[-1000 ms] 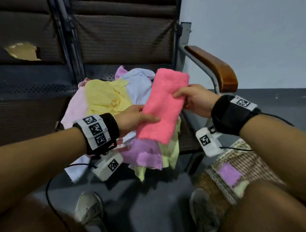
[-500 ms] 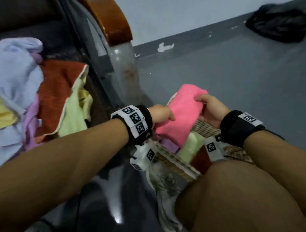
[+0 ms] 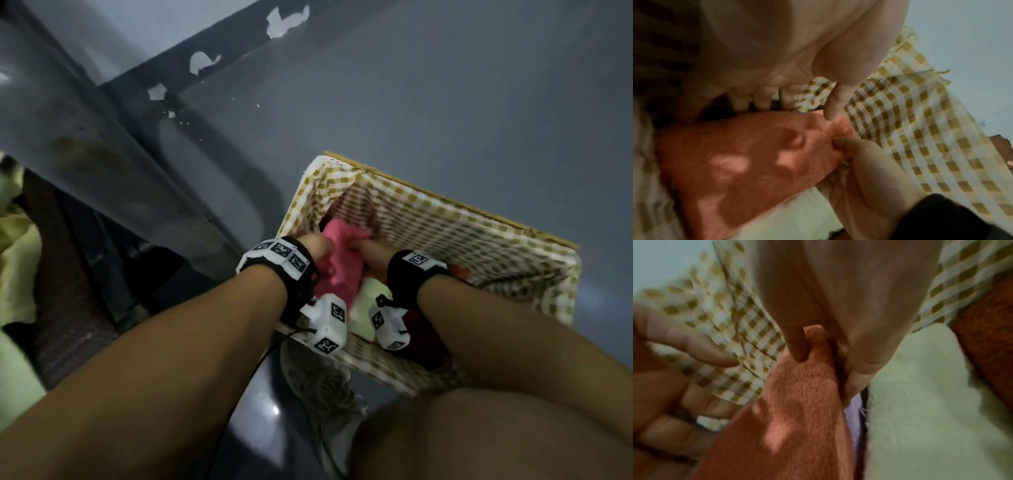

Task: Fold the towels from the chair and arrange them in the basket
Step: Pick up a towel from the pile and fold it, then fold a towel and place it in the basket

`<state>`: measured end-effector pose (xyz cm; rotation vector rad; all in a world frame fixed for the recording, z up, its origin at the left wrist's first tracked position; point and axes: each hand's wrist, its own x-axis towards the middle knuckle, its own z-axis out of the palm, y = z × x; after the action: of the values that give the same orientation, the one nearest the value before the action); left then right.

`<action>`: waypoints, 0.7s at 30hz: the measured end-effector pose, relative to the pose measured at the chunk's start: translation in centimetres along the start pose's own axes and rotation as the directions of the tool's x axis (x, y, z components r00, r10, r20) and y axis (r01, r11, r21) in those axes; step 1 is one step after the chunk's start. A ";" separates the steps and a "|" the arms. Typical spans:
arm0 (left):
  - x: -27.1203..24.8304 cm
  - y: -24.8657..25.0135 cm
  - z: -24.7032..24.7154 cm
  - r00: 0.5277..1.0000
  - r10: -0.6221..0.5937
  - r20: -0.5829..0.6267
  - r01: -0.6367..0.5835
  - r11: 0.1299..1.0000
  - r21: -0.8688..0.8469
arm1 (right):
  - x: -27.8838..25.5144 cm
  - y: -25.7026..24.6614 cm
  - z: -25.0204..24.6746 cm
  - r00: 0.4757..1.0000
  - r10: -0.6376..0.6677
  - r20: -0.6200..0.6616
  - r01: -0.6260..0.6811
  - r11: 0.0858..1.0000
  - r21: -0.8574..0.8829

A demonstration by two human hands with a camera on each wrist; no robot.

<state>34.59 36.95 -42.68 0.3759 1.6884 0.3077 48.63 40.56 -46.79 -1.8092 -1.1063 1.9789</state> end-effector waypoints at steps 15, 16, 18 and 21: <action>-12.8 3.6 -2.8 0.908 0.416 0.037 -0.417 0.899 0.134 | -9.7 -9.7 1.4 0.985 -0.158 0.074 0.172 0.810 -0.561; -14.3 3.4 -4.0 0.875 0.483 0.026 -0.479 0.856 0.197 | -11.2 -10.7 2.4 0.975 -0.187 0.121 0.222 0.789 -0.573; -17.7 2.3 -6.9 0.827 0.562 0.008 -0.543 0.796 0.268 | -14.4 -12.8 4.8 0.948 -0.209 0.239 0.314 0.731 -0.606; -22.6 -0.8 -12.3 0.772 0.634 -0.038 -0.574 0.722 0.387 | -19.4 -15.5 9.7 0.902 -0.171 0.396 0.407 0.641 -0.651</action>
<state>25.36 26.94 -20.83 1.2273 1.7465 0.5290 38.84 35.38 -22.59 -1.4497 -2.3942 1.7606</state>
